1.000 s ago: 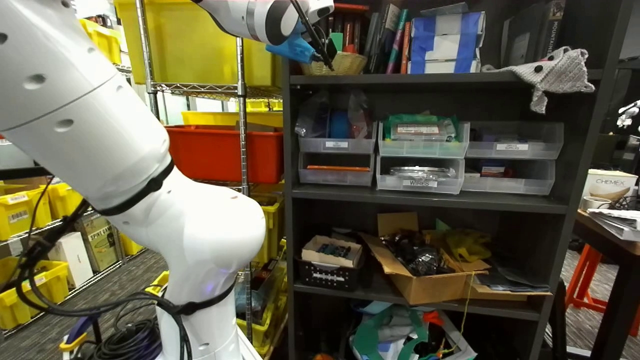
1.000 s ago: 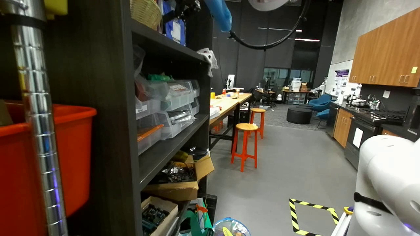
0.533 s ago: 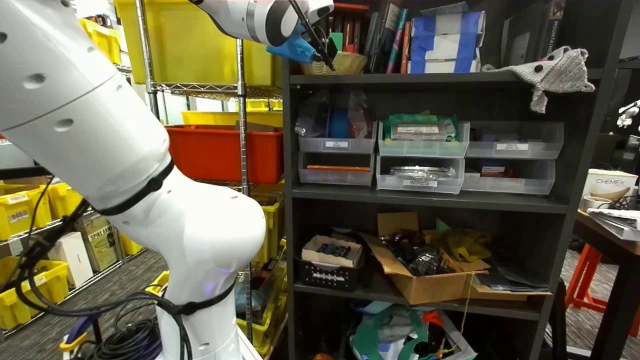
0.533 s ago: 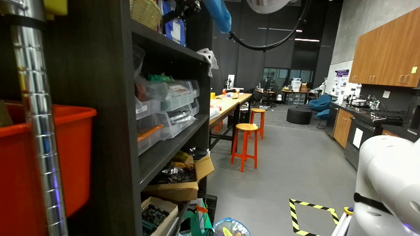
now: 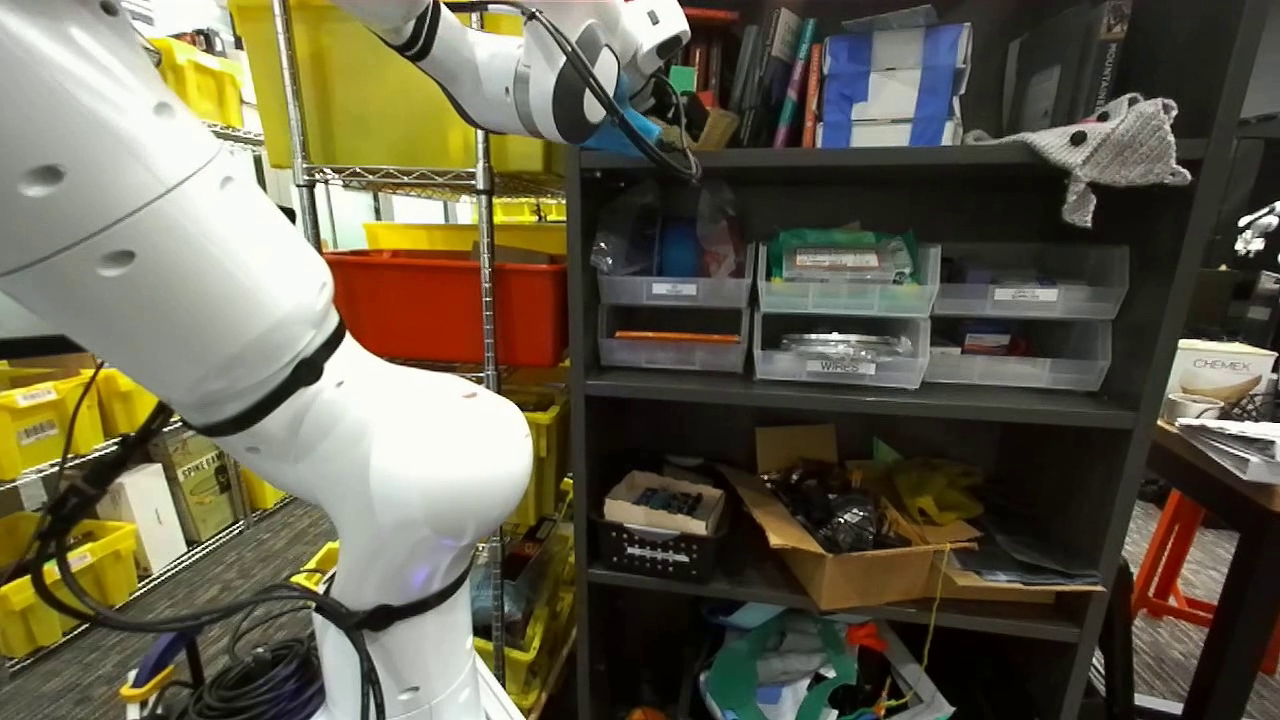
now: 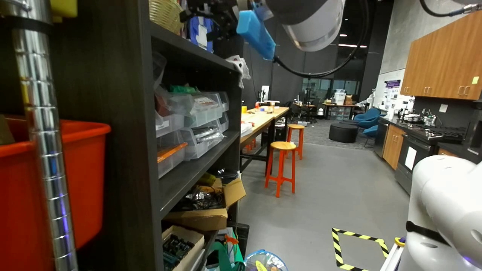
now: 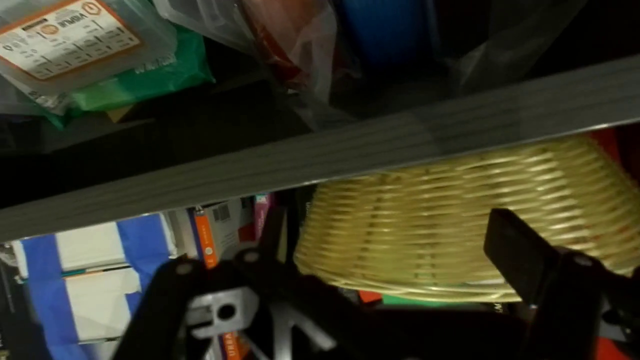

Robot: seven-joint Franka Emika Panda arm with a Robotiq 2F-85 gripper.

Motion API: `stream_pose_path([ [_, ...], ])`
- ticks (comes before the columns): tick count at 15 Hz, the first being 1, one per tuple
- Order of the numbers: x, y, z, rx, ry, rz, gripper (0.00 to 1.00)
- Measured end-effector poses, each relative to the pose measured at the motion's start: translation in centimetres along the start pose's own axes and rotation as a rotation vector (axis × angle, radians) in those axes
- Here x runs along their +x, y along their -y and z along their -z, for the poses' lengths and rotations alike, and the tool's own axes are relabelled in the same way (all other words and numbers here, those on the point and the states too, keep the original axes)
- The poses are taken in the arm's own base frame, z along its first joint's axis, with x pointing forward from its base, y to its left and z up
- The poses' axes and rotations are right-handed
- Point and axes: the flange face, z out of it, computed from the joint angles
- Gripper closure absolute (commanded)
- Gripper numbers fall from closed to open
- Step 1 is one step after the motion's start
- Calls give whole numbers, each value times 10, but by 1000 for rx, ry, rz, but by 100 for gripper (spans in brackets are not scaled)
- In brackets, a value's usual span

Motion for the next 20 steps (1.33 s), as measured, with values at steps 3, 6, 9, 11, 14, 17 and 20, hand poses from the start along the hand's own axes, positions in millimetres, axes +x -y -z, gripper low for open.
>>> stream_pose_path([
  [3,-8,-25,9,-32,3,-14,0],
  [6,-7,-29,25,-26,-52,84,0],
  [9,-4,-12,39,27,-114,219,0],
  [11,-2,1,46,76,-140,295,0],
  [14,6,11,56,132,-242,395,0],
  [17,22,12,64,166,-364,470,0],
  [20,37,10,59,201,-406,479,0],
])
